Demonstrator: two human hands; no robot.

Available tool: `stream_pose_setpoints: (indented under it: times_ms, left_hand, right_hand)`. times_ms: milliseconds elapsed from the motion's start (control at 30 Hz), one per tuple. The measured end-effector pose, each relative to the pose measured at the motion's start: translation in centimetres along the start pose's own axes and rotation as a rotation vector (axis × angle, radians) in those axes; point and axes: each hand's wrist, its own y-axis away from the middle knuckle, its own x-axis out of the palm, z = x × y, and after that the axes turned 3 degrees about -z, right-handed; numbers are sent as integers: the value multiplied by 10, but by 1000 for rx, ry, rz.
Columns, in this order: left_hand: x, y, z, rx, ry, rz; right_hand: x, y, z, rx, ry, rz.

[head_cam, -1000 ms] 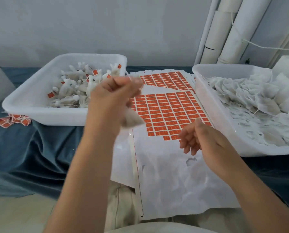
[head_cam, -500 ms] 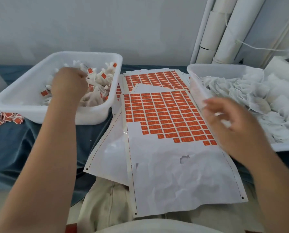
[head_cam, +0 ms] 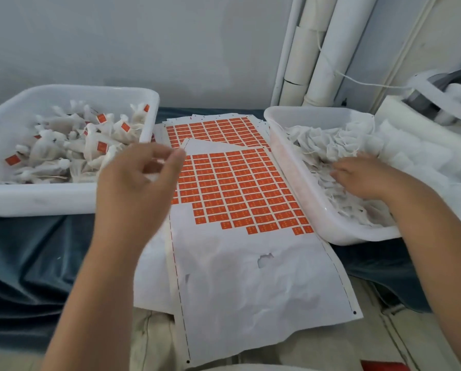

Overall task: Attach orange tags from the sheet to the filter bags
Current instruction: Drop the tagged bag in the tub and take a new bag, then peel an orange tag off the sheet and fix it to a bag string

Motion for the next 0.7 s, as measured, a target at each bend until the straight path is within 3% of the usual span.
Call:
stream_pose_setpoints:
  times_ms: [167,333,433,600,700]
  left_hand:
    - [20,35,17,-196,58,167]
    - [28,51,5,-152,140,321]
    - [32,62,-8,-122,262,422]
    - [38,72,-21,-166,394,487]
    - [42,81,-27,-166,486,516]
  right_hand:
    - [-13,28,4,-4,-372,-362]
    - [-25,79,33,-103,-914,-648]
    - [-13,104,60,-190,-1069,-586]
    - [18,124,97,-392,-1401,-206]
    - [30,129,111,-430,-1378,-179]
